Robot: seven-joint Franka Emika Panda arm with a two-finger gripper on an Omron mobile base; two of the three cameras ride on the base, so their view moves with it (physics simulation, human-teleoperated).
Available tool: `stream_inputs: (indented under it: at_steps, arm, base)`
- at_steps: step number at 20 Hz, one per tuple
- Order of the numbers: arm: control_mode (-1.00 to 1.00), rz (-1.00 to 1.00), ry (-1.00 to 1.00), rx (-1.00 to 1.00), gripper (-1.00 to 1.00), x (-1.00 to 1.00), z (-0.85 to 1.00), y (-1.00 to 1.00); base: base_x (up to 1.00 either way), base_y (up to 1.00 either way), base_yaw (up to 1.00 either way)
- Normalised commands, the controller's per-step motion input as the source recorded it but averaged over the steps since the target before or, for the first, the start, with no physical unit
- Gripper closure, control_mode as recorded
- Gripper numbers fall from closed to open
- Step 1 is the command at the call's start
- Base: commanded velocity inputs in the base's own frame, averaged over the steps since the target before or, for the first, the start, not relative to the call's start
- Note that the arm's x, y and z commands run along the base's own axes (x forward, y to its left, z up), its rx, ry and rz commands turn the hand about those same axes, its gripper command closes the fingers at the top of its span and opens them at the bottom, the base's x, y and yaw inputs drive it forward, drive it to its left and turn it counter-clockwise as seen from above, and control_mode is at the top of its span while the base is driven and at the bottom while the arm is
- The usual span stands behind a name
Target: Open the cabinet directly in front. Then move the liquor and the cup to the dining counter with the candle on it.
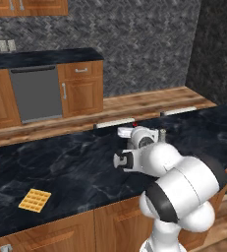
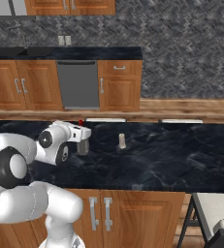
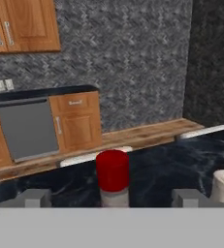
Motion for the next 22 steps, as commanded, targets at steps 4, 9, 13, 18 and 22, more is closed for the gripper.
stream_inputs:
  at_steps: [4,9,13,18,22]
  arm:
    - [-1.0,-0.07,0.02,0.07,-1.0,-0.23,1.0,0.0]
    - [-1.0,-0.09,0.1,0.13,-1.0,-0.59,1.0,-0.07]
    - [-1.0,0.0,0.3,0.13,-1.0,-0.97,1.0,-0.09]
    - [-1.0,0.0,0.3,0.12,-1.0,-1.0,1.0,-0.17]
    - [-1.0,0.0,0.1,0.04,-1.0,-1.0,0.89,-0.09]
  base:
    - [0.0,0.0,0.0]
    - [0.0,0.0,0.0]
    - [0.0,0.0,0.0]
    - [0.0,0.0,0.0]
    - [0.0,0.0,0.0]
